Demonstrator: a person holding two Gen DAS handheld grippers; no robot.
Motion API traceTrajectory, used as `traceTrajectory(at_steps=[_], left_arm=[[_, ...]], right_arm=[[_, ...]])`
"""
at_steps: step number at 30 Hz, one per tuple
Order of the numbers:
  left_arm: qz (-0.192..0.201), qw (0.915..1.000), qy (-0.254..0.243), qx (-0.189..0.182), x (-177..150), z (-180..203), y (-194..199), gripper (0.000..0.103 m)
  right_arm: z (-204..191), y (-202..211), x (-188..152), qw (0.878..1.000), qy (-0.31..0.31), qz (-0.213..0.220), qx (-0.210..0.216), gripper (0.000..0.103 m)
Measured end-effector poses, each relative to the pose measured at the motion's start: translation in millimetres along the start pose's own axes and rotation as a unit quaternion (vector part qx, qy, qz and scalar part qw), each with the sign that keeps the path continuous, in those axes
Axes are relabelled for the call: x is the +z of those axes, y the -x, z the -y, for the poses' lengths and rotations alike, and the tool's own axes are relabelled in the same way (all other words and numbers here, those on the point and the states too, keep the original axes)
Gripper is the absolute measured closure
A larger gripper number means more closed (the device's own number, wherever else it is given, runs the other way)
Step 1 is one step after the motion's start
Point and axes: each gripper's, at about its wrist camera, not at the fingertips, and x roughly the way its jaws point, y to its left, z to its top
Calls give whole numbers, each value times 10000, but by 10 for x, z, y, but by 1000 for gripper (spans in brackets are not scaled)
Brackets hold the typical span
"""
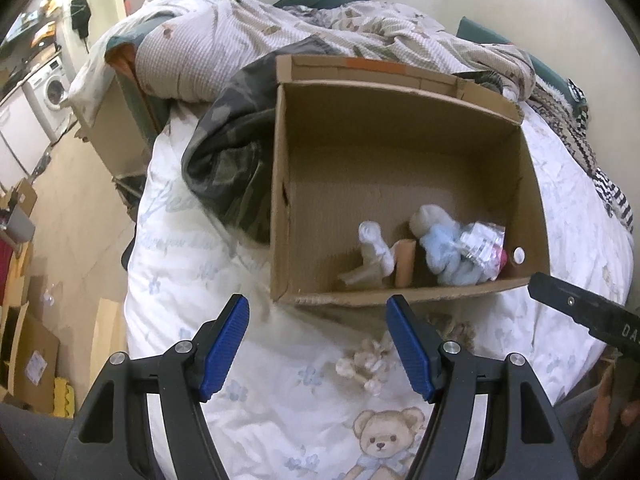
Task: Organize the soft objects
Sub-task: 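Move both open tools back to the lace scrunchies on the duvet, then grasp the white lace scrunchie with the left tool while the right tool grasps the beige lace scrunchie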
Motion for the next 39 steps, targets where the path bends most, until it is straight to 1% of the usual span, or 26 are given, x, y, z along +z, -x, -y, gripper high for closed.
traceTrajectory(at_steps=[2,7,10,14,17,19,22,25,26,28,29,30,32,35,39], left_arm=[[-63,10000,60,23,-34,-39,-31,35],[-252,9992,256,147,-118,-182,-157,35],[-420,9979,475,165,-150,-264,-253,35],[-656,9957,658,-10,-188,-250,-392,35],[-789,9956,476,-153,-228,-92,-509,35],[-976,9946,209,-292,-283,78,-624,35],[-1135,9924,-199,-433,-351,307,-755,35],[-1230,9901,-426,-524,-396,424,-848,35],[-1258,9895,-428,-568,-401,435,-867,37],[-1302,9887,-384,-640,-409,442,-897,45],[-1344,9879,-383,-665,-415,445,-913,53],[-1398,9870,-390,-685,-419,438,-938,64],[-1575,9837,-403,-770,-441,443,-995,77],[-1643,9817,-392,-883,-494,453,-977,86],[-1570,9821,-401,-958,-479,456,-864,89]], right_arm=[[37,-16,-46,10000,-45,-72,-7,27],[242,-79,-143,9987,-396,-304,-87,27],[408,-109,-158,9963,-763,-400,-73,27],[543,-178,-156,9921,-1147,-512,-78,27],[524,-230,-161,9919,-1119,-590,-92,27],[492,-276,-178,9924,-1017,-679,-142,27],[441,-351,-208,9923,-910,-817,-216,27],[413,-419,-241,9917,-854,-929,-250,27],[391,-445,-244,9916,-833,-954,-268,27],[360,-484,-246,9914,-790,-1000,-286,27],[347,-500,-247,9914,-773,-1016,-295,27],[339,-510,-251,9913,-755,-1029,-309,27],[313,-542,-253,9912,-729,-1057,-323,27],[254,-604,-245,9909,-662,-1122,-352,27],[200,-713,-247,9896,-650,-1243,-334,27]])
